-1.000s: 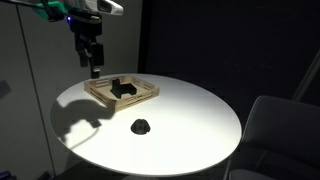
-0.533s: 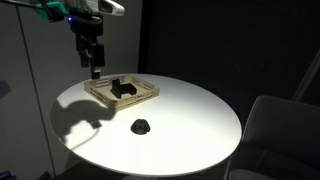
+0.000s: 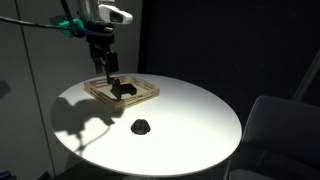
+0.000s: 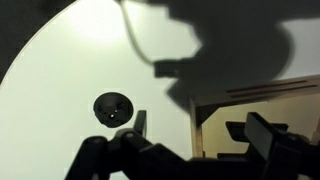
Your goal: Push the black object on the table to the left then take the frame off the tray and put it on the table
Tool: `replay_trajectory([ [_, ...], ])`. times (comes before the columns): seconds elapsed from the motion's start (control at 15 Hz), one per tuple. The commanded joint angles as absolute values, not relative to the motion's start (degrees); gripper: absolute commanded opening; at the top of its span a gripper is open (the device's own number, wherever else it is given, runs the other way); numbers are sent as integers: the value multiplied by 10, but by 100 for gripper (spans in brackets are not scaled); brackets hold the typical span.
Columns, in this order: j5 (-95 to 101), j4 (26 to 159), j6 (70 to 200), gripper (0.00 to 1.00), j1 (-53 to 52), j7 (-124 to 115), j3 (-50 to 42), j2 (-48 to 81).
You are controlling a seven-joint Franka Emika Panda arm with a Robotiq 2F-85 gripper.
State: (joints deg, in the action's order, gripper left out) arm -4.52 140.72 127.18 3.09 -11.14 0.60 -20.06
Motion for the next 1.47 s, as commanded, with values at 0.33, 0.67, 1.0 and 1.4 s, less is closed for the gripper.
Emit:
replay_trajectory([
  [0.33,-33,1383,1301,100,80,-95,-50,-141],
  [0.67,-36,1387,1306,100,92,-73,-80,-125],
  [1.0,-39,1383,1321,100,93,-84,-85,-94],
  [1.4,-41,1380,1356,100,91,-92,-84,-44],
])
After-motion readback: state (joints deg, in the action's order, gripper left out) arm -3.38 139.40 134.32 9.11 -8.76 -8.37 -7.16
